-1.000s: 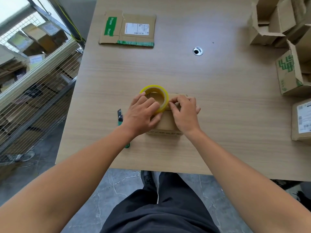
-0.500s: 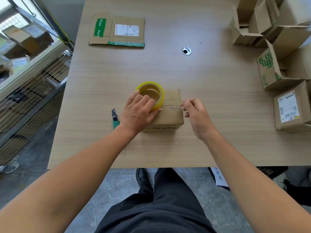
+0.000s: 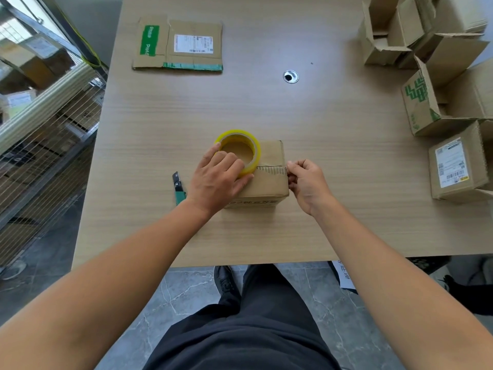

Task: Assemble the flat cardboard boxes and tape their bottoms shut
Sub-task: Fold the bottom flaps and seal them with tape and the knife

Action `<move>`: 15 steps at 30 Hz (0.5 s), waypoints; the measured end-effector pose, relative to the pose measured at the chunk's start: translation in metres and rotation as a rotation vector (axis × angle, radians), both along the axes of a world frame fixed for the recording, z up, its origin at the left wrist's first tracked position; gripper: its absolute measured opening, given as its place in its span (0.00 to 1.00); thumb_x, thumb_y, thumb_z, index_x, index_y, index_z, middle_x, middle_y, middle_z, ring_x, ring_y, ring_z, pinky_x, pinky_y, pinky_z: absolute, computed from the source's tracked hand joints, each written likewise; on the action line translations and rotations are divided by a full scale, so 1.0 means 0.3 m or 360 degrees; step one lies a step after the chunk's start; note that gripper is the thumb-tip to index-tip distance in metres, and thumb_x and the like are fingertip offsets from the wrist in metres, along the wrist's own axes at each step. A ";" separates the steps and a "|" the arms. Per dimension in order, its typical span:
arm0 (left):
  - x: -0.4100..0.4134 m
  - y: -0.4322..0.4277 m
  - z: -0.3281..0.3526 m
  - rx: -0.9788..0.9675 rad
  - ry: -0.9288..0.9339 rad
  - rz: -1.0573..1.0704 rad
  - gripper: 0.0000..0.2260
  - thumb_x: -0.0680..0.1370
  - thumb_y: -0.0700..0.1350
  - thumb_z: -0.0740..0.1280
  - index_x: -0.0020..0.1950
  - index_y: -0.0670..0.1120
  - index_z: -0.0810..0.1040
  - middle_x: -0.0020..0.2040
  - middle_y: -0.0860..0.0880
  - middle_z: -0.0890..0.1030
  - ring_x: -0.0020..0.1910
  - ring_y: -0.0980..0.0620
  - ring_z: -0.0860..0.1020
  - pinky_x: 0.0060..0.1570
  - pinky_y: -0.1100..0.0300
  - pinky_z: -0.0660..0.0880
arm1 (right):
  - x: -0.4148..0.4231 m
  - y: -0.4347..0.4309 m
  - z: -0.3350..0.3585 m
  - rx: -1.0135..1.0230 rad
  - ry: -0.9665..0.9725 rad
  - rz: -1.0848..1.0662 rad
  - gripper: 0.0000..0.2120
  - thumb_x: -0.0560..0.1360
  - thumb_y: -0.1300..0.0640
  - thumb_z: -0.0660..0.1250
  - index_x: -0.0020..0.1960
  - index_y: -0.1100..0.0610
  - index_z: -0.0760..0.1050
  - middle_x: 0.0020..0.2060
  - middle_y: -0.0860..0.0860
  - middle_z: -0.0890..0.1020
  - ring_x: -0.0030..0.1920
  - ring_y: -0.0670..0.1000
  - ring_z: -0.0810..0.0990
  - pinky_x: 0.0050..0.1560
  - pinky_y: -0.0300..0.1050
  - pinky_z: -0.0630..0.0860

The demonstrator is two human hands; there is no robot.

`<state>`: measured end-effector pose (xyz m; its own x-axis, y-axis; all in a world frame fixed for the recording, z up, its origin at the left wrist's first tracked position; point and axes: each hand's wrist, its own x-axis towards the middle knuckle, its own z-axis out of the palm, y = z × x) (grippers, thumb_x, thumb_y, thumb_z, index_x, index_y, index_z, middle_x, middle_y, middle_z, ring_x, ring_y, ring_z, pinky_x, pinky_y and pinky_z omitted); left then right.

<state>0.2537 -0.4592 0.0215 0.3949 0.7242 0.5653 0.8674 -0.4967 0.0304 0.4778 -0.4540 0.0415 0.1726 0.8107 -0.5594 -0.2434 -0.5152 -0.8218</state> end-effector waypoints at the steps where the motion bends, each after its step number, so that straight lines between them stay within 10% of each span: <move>1: 0.001 0.000 -0.002 0.0003 0.0001 0.0002 0.15 0.82 0.54 0.66 0.42 0.44 0.78 0.41 0.47 0.78 0.44 0.43 0.78 0.70 0.47 0.70 | 0.001 0.004 0.000 -0.0034 -0.0001 0.0010 0.11 0.81 0.64 0.64 0.42 0.56 0.68 0.32 0.51 0.75 0.27 0.44 0.69 0.26 0.37 0.66; 11: 0.006 0.026 -0.022 -0.0011 -0.0052 -0.0020 0.14 0.82 0.53 0.66 0.43 0.44 0.77 0.41 0.47 0.77 0.44 0.43 0.77 0.72 0.47 0.67 | 0.007 0.032 -0.010 -0.0193 -0.0336 0.0352 0.06 0.83 0.54 0.62 0.52 0.57 0.71 0.40 0.50 0.77 0.33 0.47 0.75 0.30 0.43 0.74; 13: 0.007 0.029 -0.022 -0.0013 -0.0054 -0.0042 0.14 0.81 0.54 0.66 0.43 0.44 0.77 0.41 0.47 0.77 0.44 0.43 0.77 0.72 0.48 0.66 | 0.014 0.048 -0.020 -0.0226 -0.0659 0.0593 0.19 0.83 0.49 0.59 0.69 0.58 0.68 0.59 0.53 0.78 0.55 0.53 0.80 0.53 0.51 0.80; 15: 0.003 0.032 -0.017 -0.0037 -0.0047 -0.0063 0.14 0.82 0.54 0.66 0.43 0.45 0.76 0.41 0.47 0.77 0.44 0.42 0.77 0.72 0.48 0.66 | -0.010 0.060 -0.023 -0.0115 -0.0824 0.0669 0.28 0.84 0.49 0.54 0.82 0.56 0.54 0.78 0.53 0.64 0.77 0.52 0.63 0.75 0.46 0.60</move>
<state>0.2545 -0.4497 0.0164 0.4067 0.7216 0.5602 0.8457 -0.5293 0.0678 0.4748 -0.4361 0.0347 0.1111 0.8312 -0.5448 0.4067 -0.5382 -0.7382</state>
